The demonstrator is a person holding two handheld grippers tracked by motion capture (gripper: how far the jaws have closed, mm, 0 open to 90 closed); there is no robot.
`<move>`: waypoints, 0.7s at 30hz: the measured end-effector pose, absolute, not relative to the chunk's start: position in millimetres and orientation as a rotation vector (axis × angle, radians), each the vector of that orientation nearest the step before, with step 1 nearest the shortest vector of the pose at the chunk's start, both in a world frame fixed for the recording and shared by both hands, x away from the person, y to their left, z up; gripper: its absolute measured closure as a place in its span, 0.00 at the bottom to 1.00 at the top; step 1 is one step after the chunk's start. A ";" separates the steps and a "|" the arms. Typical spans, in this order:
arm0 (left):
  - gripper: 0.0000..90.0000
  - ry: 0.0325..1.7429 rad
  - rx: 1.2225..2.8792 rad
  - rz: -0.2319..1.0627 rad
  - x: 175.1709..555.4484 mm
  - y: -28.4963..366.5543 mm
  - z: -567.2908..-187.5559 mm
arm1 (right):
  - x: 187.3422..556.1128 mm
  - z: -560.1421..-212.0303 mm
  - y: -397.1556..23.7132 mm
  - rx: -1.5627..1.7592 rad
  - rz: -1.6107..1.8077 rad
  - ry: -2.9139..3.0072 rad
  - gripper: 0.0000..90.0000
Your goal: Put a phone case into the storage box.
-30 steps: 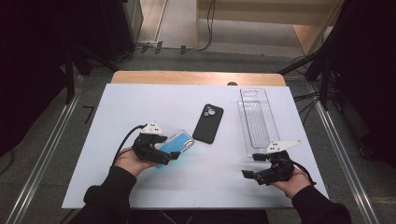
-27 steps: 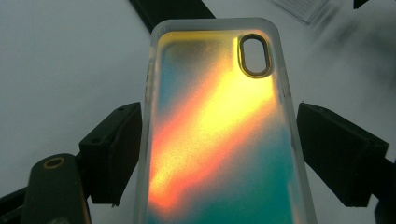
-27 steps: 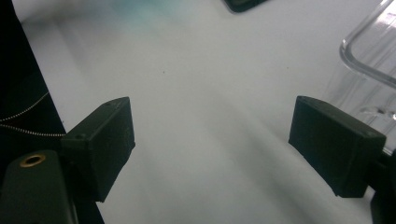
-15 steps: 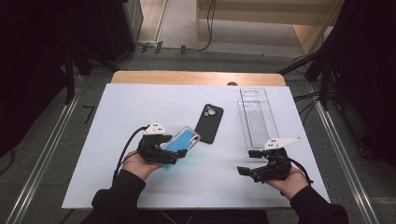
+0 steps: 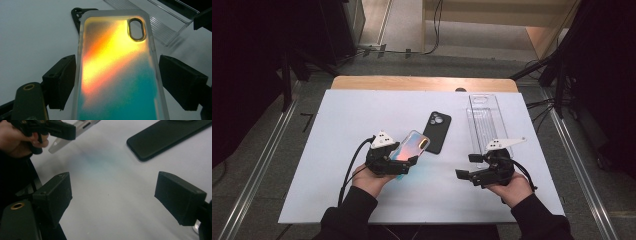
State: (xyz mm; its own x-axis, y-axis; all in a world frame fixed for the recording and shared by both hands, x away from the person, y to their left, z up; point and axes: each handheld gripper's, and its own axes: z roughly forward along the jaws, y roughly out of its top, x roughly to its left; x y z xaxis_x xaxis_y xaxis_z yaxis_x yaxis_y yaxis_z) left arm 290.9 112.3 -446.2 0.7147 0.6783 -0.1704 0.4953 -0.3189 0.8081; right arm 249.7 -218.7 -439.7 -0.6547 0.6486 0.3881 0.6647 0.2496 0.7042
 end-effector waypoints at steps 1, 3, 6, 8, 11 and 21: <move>0.19 0.891 1.986 0.281 289.4 111.0 -446.9 | 251.0 -438.3 -217.2 -1.299 -1.410 -2.466 0.14; 0.19 0.877 1.974 0.312 287.8 108.9 -448.1 | 253.7 -435.4 -214.8 -1.305 -1.420 -2.455 0.14; 0.19 0.883 1.943 0.322 286.8 107.4 -450.2 | 258.3 -431.5 -212.3 -1.314 -1.436 -2.439 0.14; 0.19 0.893 1.922 0.319 285.7 106.4 -452.1 | 260.8 -429.6 -210.6 -1.327 -1.439 -2.432 0.14; 0.19 0.869 1.888 0.334 282.1 104.1 -455.4 | 265.4 -426.0 -206.6 -1.336 -1.442 -2.428 0.14; 0.19 0.821 1.823 0.377 273.7 100.8 -461.1 | 278.3 -410.2 -193.0 -1.339 -1.501 -2.372 0.14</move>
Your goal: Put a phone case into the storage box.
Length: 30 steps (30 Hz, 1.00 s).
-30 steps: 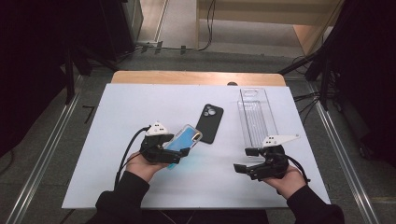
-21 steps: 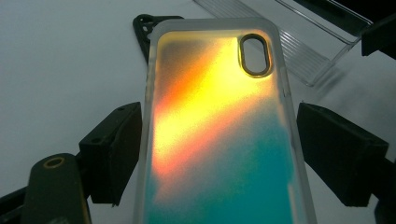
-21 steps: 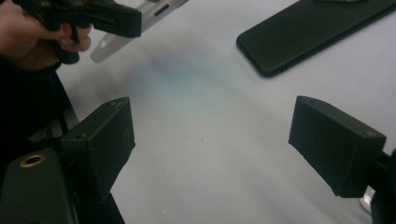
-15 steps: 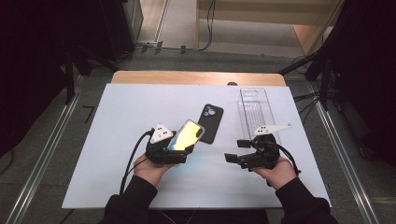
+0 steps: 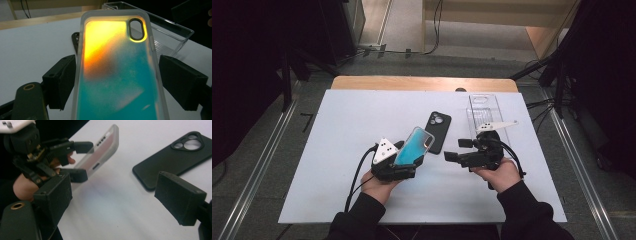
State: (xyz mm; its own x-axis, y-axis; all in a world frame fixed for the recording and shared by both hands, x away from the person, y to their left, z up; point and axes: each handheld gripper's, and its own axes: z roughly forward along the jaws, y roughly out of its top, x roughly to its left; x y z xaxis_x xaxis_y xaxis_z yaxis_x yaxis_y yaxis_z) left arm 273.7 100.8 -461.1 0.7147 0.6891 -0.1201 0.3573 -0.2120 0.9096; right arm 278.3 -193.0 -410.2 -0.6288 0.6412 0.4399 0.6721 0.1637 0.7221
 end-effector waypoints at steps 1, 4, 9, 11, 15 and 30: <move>0.19 0.807 1.820 0.392 273.1 100.5 -462.0 | 279.6 -408.8 -191.8 -1.339 -1.506 -2.363 0.14; 0.19 0.791 1.809 0.426 270.4 98.2 -464.7 | 283.7 -405.7 -187.2 -1.332 -1.517 -2.360 0.14; 0.19 0.771 1.792 0.478 266.7 96.5 -467.9 | 291.1 -401.9 -179.8 -1.341 -1.514 -2.359 0.14; 0.19 0.776 1.788 0.481 266.2 95.8 -468.6 | 293.9 -400.6 -177.2 -1.344 -1.510 -2.363 0.14; 0.19 0.752 1.776 0.517 263.9 94.7 -471.8 | 298.9 -399.3 -171.6 -1.343 -1.507 -2.354 0.14; 0.19 0.757 1.762 0.534 261.7 91.9 -473.7 | 318.0 -404.4 -155.1 -1.348 -1.484 -2.323 0.15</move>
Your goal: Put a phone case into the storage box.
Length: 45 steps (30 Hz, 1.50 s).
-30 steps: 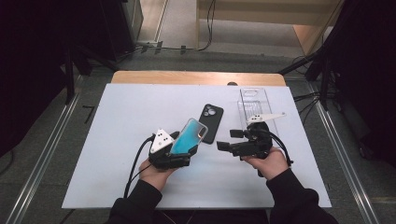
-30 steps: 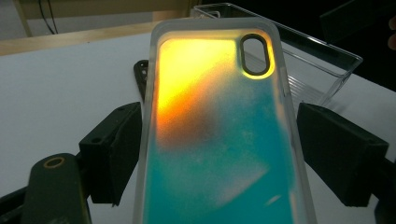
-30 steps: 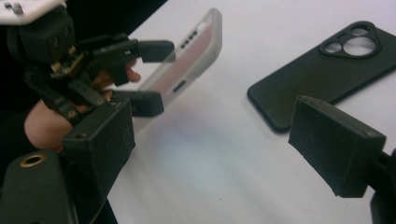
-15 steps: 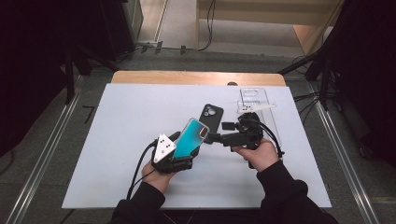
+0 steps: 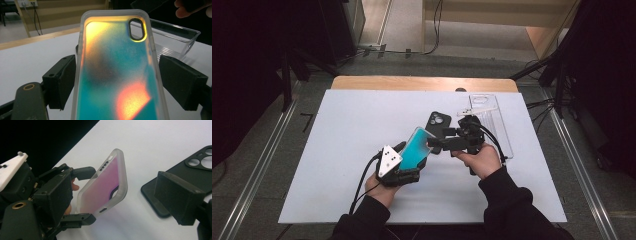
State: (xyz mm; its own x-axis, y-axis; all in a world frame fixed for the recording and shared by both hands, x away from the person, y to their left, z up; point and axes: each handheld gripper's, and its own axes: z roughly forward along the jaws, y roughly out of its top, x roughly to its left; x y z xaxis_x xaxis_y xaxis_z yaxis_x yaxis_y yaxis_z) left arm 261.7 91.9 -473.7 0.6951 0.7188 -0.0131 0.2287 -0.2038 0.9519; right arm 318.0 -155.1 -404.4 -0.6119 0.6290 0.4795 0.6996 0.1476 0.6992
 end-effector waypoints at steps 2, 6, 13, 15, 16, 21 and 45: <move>0.19 0.759 1.753 0.534 261.5 92.1 -473.1 | 319.9 -406.4 -153.1 -1.350 -1.475 -2.323 0.15; 0.19 0.768 1.741 0.528 261.0 92.2 -472.0 | 323.6 -410.4 -149.2 -1.358 -1.452 -2.317 0.20; 0.19 0.761 1.725 0.530 258.6 91.1 -471.6 | 329.3 -412.9 -145.0 -1.361 -1.398 -2.224 0.53; 0.19 0.760 1.722 0.524 257.7 90.4 -471.5 | 330.6 -412.1 -145.2 -1.381 -1.372 -2.182 0.65; 0.19 0.755 1.720 0.522 257.5 90.3 -471.3 | 330.9 -411.4 -145.3 -1.390 -1.358 -2.172 0.69; 0.19 0.750 1.700 0.523 255.3 90.2 -469.7 | 329.7 -408.9 -148.1 -1.372 -1.397 -2.133 0.83; 0.15 0.798 1.796 0.351 265.4 90.6 -461.8 | 327.0 -403.2 -151.5 -1.404 -1.389 -2.169 0.86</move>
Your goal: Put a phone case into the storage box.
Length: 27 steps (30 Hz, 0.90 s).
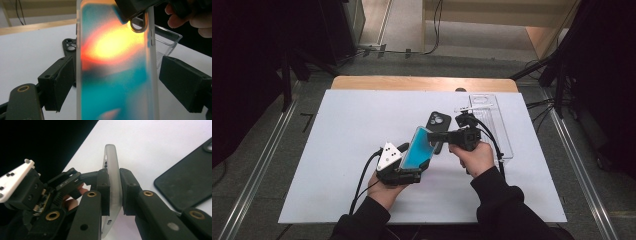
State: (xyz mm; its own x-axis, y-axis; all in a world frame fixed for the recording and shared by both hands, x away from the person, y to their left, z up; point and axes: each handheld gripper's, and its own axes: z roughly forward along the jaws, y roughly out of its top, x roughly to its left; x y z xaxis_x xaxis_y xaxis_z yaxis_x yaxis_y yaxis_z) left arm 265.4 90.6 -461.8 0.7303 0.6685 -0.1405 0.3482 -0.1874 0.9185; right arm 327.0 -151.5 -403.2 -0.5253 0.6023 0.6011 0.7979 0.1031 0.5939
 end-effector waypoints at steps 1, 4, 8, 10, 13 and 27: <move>0.15 0.806 1.817 0.337 266.6 91.2 -460.8 | 326.7 -402.5 -151.8 -1.409 -1.388 -2.186 0.86; 0.15 0.822 1.858 0.297 269.0 91.4 -459.4 | 325.1 -399.7 -153.5 -1.417 -1.405 -2.232 0.86; 0.16 0.825 1.883 0.260 269.8 91.4 -455.3 | 323.2 -396.3 -155.8 -1.434 -1.421 -2.288 0.86; 0.16 0.821 1.905 0.230 270.3 91.2 -453.0 | 322.0 -394.2 -156.7 -1.437 -1.423 -2.330 0.86; 0.17 0.799 1.942 0.190 270.8 91.3 -451.1 | 320.6 -392.1 -158.4 -1.435 -1.437 -2.362 0.86; 0.21 0.839 2.039 0.064 278.7 101.5 -437.0 | 314.9 -387.0 -162.9 -1.347 -1.473 -2.476 0.86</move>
State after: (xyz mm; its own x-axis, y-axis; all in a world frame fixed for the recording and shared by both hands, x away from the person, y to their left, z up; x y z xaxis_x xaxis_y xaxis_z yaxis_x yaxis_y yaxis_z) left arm 278.7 101.5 -437.0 0.7683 0.5835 -0.2632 0.5367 -0.3631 0.7617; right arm 314.9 -162.9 -387.0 -0.6407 0.6768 0.3624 0.6415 0.2126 0.7370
